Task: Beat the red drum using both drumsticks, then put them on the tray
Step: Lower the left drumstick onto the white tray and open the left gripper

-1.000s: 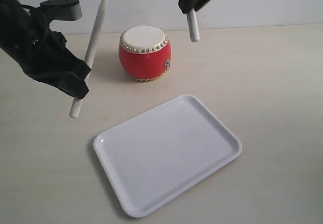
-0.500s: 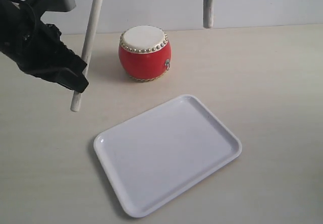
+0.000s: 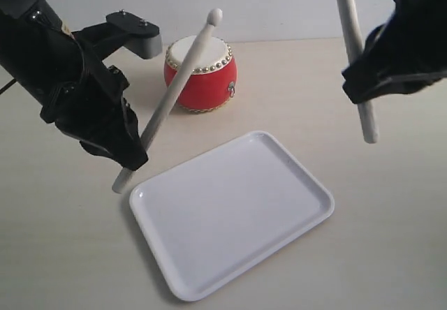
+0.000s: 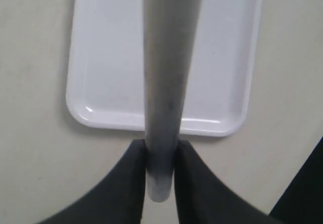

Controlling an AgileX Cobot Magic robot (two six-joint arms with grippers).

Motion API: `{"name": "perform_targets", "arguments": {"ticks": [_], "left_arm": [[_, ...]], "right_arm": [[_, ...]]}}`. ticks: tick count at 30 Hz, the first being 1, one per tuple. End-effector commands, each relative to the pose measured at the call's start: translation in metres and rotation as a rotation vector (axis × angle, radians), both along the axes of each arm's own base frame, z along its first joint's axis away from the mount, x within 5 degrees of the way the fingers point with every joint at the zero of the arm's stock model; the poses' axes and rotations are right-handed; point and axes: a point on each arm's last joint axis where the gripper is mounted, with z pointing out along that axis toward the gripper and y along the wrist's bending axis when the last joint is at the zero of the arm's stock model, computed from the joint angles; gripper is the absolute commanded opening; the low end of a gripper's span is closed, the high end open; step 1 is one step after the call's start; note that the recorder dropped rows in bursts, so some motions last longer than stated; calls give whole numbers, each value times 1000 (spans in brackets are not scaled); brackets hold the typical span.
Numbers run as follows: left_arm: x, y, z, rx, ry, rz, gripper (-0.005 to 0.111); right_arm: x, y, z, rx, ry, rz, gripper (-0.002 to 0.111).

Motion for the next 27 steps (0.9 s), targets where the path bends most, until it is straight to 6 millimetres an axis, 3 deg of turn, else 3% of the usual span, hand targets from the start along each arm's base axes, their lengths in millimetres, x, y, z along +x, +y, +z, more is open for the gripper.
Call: {"name": "perform_targets", "arguments": {"ticks": [1, 5, 9, 14, 22, 27], "left_arm": [[5, -3, -13, 94, 83, -48, 0], [17, -15, -23, 149, 150, -82, 0], [33, -34, -32, 244, 86, -129, 0], [39, -56, -56, 296, 101, -185, 0], [45, -60, -107, 402, 190, -212, 0], [47, -61, -118, 416, 210, -226, 0]], "right_arm": [[-19, -13, -1, -6, -42, -2, 0], [-32, -20, 3, 7, -64, -3, 0], [-41, -24, 1, 9, -67, -3, 0], [-45, -26, -5, 6, -52, -4, 0], [-46, -26, -9, 5, -47, -4, 0], [-45, -26, -8, 8, -51, -5, 0]]}}
